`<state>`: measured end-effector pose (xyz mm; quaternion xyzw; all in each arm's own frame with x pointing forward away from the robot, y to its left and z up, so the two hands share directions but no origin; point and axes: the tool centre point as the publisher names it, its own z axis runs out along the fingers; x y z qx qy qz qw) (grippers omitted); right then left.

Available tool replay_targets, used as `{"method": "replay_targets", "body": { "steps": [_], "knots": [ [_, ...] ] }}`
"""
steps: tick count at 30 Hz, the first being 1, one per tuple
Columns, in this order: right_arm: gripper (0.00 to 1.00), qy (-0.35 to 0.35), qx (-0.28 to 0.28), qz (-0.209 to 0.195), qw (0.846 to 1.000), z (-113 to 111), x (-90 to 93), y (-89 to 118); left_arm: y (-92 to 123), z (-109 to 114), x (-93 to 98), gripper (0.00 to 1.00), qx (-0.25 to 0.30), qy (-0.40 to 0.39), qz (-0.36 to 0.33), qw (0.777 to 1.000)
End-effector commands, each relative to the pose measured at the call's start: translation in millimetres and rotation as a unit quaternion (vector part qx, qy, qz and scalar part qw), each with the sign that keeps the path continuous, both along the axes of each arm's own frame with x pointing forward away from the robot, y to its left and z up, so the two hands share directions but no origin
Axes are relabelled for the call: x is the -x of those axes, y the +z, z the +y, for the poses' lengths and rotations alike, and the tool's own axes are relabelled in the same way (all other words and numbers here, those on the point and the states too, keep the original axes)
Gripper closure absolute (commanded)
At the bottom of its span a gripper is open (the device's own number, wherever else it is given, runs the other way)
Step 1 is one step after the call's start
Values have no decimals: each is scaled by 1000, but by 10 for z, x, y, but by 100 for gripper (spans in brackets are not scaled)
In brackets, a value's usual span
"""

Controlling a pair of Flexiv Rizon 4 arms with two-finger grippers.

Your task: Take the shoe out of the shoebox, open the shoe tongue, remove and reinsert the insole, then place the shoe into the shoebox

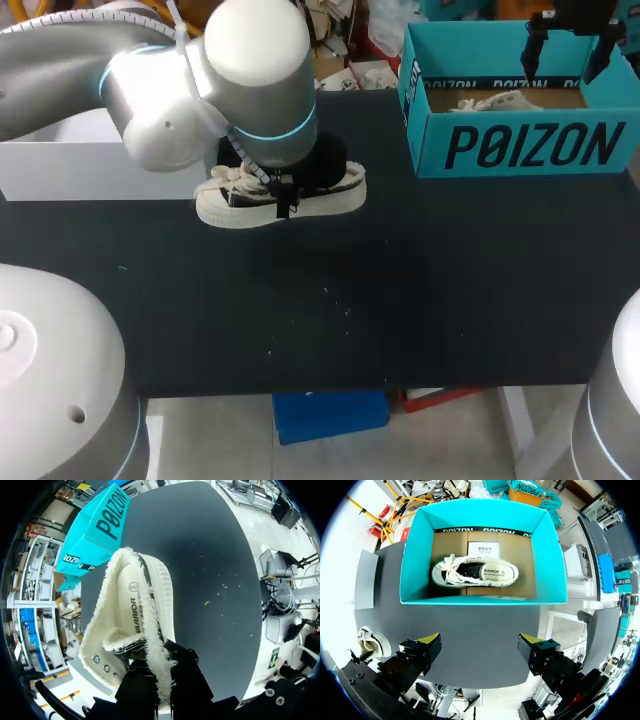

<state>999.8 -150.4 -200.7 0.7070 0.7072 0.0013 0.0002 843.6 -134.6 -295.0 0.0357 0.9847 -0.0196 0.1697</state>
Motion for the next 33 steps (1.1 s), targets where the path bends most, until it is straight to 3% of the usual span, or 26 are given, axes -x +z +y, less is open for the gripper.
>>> {"method": "replay_targets", "body": {
  "steps": [1,7,19,23,24,25,26,33],
  "knots": [
    [0,0,0,0,1000,-1,0,2,-231,-122,143,100,-7,-5,6,1000],
    [0,0,0,0,1000,-1,0,2,-522,-198,313,100,-17,-16,22,999],
    [0,0,0,0,1000,-1,0,2,-1090,-247,401,100,-34,-33,11,999],
    [0,0,0,0,1000,-1,0,2,-1141,-256,409,100,-31,-36,11,999],
    [0,0,0,0,1000,-1,0,2,-1126,-260,417,82,-29,-35,12,999],
    [0,0,0,0,1000,-1,0,2,-1094,-265,414,53,-24,-30,17,999],
    [0,0,0,0,1000,-1,0,2,-1049,-266,410,0,-20,-29,23,999],
    [0,0,0,0,1000,-1,0,2,-490,-154,350,0,26,8,70,997]
  ]
}}
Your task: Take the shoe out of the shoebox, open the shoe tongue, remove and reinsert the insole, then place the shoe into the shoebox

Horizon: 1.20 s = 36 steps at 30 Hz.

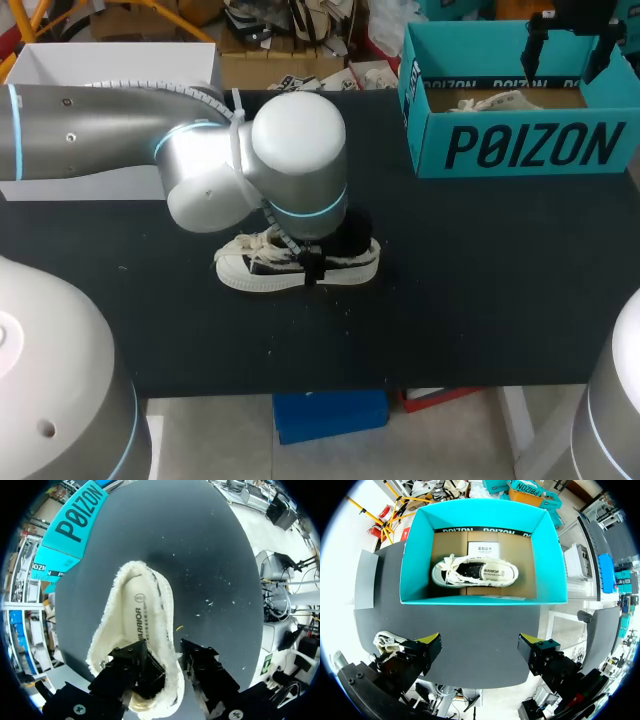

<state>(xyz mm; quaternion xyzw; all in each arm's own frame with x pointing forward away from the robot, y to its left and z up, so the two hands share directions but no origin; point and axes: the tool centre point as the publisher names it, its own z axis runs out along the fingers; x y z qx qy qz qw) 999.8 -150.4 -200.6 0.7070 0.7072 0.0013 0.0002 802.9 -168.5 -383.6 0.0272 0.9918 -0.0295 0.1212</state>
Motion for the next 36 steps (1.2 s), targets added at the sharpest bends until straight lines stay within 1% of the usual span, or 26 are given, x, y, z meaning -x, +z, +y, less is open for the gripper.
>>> {"method": "replay_targets", "body": {
  "steps": [1,5,8,12,14,17,21,26,28,29,30,36],
  "knots": [
    [0,0,0,0,1000,-1,0,2,483,214,-64,0,21,8,28,999],
    [0,0,0,0,1000,-1,0,2,799,342,-67,0,44,26,50,997],
    [0,0,0,0,1000,-1,0,2,988,452,-82,0,65,42,70,994],
    [0,0,0,0,1000,-1,0,2,1133,650,-125,0,87,72,103,988],
    [0,0,0,0,1000,-1,0,2,1190,764,-141,0,105,79,133,982],
    [0,0,0,0,1000,-1,0,2,1225,933,-146,0,132,77,148,977],
    [0,0,0,0,1000,-1,0,2,1207,1130,-146,0,161,82,156,971],
    [0,0,0,0,1000,-1,0,2,1148,1305,-135,0,204,91,176,959],
    [0,0,0,0,1000,-1,0,2,1123,1353,-117,0,219,89,183,954],
    [0,0,0,0,1000,-1,0,2,1107,1373,-110,0,221,87,175,955],
    [0,0,0,0,1000,-1,0,2,1093,1391,-104,0,219,87,158,959],
    [0,0,0,0,1000,-1,0,2,1093,1391,-104,0,219,87,158,959]
  ]
}}
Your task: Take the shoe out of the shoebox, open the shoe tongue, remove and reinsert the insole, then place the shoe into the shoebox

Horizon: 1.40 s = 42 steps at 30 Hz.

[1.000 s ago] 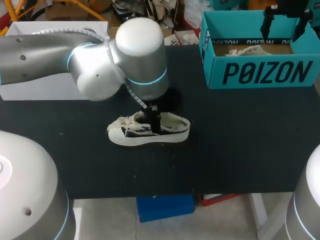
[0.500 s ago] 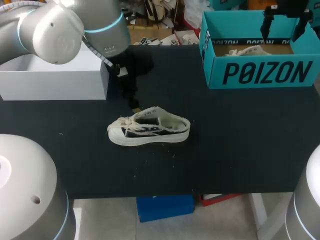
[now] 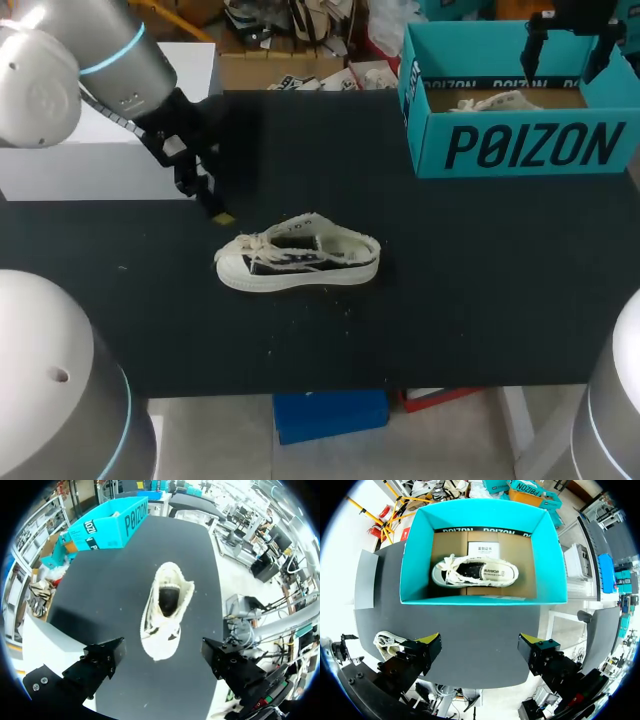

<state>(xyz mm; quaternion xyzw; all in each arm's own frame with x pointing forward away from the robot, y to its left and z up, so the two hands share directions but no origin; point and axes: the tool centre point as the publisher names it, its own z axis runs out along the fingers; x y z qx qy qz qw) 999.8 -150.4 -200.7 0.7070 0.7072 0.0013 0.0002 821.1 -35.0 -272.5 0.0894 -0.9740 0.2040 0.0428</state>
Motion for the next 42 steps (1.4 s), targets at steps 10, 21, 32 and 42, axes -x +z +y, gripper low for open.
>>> {"method": "replay_targets", "body": {
  "steps": [10,21,32,42],
  "knots": [
    [0,0,0,0,1000,-1,0,2,-12,114,59,0,48,1,-15,999],
    [0,0,0,0,1000,-1,0,2,-80,247,211,0,129,-31,-57,990],
    [0,0,0,0,1000,-1,0,2,-104,187,234,0,165,-128,-56,976],
    [0,0,0,0,1000,-1,0,2,-105,164,226,0,156,-162,-59,972]
  ]
}}
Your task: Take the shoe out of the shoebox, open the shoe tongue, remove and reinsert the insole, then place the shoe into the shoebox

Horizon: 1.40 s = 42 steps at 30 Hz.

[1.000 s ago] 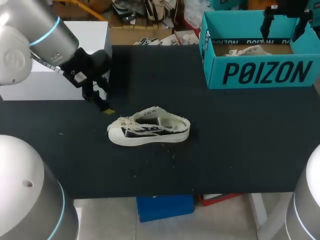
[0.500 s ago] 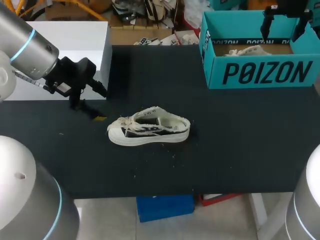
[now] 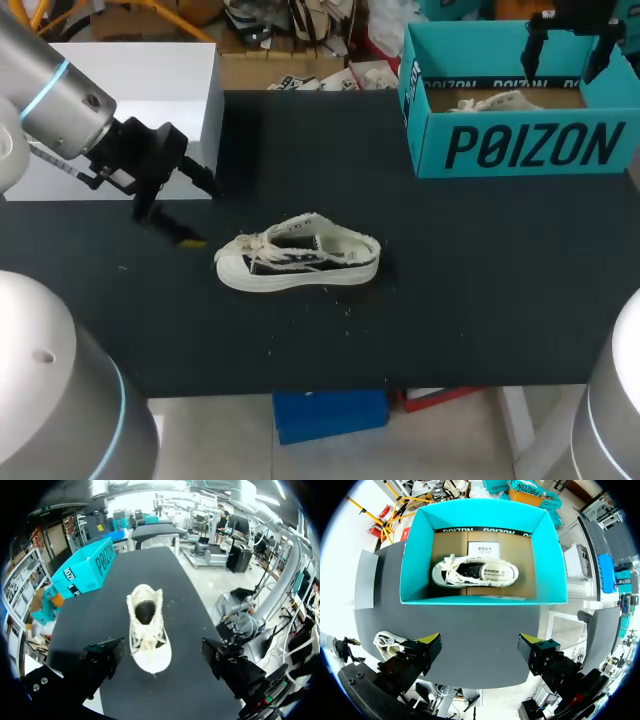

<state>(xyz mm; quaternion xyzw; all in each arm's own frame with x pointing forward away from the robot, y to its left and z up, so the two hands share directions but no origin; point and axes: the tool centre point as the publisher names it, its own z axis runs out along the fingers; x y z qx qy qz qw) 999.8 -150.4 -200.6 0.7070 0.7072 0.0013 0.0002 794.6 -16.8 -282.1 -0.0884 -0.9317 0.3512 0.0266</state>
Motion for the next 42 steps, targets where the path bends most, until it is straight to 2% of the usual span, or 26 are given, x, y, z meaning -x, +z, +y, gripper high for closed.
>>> {"method": "replay_targets", "body": {
  "steps": [1,18,19,20,22,23,25,39,41,42],
  "knots": [
    [0,0,0,0,1000,-1,0,2,-8,-17,-39,0,-3,-3,4,1000],
    [0,0,0,0,1000,-1,0,2,-8,-17,-39,0,-3,-3,4,1000],
    [0,45,10,-2,999,108,66,46,-8,-17,-39,0,-3,-3,4,1000],
    [0,100,15,-12,995,210,140,118,-8,-17,-39,0,-3,-3,4,1000],
    [0,224,20,-14,974,441,336,253,-8,-17,-39,0,-3,-3,4,1000],
    [0,285,15,-9,958,552,457,303,-8,-17,-39,0,-3,-3,4,1000],
    [0,420,51,15,906,722,763,367,-8,-17,-39,0,-3,-3,4,1000],
    [0,420,51,15,906,722,763,367,-8,-17,-39,0,-3,-3,4,1000],
    [0,492,42,12,869,859,825,351,-8,-17,-39,0,-3,-3,4,1000],
    [0,543,45,7,838,944,888,344,-8,-17,-39,0,-3,-3,4,1000]
  ]
}}
